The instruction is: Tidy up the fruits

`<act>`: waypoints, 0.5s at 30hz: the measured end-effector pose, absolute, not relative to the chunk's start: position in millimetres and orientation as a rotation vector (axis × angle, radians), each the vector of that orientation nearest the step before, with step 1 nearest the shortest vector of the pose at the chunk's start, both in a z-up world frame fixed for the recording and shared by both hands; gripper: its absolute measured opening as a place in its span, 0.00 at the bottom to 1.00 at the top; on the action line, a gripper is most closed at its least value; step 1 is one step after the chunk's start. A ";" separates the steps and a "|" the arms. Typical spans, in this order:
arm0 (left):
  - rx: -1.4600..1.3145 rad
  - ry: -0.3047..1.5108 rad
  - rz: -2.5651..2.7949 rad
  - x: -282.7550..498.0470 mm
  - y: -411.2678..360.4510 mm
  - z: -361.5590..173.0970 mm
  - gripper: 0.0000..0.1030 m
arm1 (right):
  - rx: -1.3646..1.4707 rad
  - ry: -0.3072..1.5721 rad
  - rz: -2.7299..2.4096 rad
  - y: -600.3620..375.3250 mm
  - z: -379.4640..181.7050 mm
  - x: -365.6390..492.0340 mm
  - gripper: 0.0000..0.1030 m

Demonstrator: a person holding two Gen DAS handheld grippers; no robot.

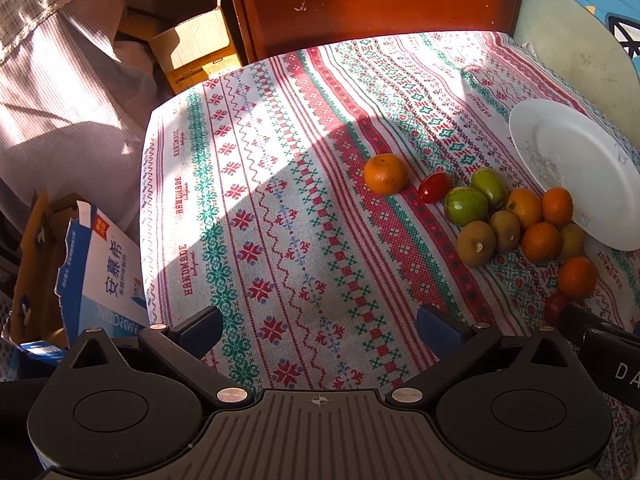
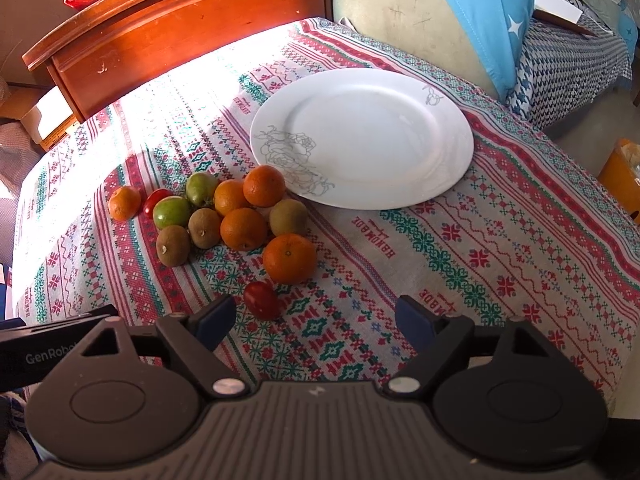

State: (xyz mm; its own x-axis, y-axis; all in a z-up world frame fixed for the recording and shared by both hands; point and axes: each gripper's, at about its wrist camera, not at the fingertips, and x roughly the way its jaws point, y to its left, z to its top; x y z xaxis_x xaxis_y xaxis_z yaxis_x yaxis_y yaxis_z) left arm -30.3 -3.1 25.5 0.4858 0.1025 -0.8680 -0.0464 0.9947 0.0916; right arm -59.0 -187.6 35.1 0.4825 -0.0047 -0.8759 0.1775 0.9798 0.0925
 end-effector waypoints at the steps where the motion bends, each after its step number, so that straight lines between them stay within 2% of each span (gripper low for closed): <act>1: 0.061 1.059 0.089 -30.8 -4.2 25.6 1.00 | 0.179 1.062 -0.110 -187.7 35.0 -59.3 0.81; 15: 0.096 1.034 0.064 -37.0 -14.9 29.2 0.99 | 0.212 1.040 -0.076 -191.8 39.7 -63.6 0.70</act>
